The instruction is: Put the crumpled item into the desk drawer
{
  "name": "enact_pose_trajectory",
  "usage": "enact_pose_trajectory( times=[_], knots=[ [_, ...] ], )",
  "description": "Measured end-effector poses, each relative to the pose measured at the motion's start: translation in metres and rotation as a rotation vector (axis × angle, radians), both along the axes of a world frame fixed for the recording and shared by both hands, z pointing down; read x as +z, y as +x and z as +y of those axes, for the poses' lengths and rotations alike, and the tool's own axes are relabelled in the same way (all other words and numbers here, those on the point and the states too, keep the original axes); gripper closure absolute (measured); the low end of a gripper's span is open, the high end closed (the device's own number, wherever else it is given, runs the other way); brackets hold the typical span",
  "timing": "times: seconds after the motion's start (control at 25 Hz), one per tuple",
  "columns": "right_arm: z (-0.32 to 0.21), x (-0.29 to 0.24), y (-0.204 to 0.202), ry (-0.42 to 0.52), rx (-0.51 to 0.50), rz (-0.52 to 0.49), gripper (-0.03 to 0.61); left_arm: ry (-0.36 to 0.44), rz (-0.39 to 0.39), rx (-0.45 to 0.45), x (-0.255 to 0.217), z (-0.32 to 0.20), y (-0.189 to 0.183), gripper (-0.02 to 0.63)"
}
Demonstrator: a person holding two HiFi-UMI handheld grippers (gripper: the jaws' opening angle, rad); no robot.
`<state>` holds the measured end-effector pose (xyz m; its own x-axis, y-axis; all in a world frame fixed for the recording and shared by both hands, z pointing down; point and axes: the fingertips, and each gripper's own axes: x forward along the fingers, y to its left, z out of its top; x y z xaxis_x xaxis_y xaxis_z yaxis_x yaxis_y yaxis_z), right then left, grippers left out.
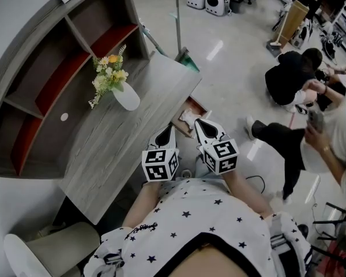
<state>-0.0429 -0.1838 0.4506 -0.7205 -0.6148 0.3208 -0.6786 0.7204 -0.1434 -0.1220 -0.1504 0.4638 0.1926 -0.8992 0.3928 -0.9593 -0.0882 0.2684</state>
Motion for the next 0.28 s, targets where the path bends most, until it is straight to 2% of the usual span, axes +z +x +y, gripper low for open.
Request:
enact_pose_trajectory(
  times=[0.28],
  knots=[
    [-0.0001, 0.0009, -0.0021, 0.002, -0.009, 0.006, 0.586, -0.006, -0.002, 0.001, 0.0006, -0.0006, -0.0012, 0.601]
  ],
)
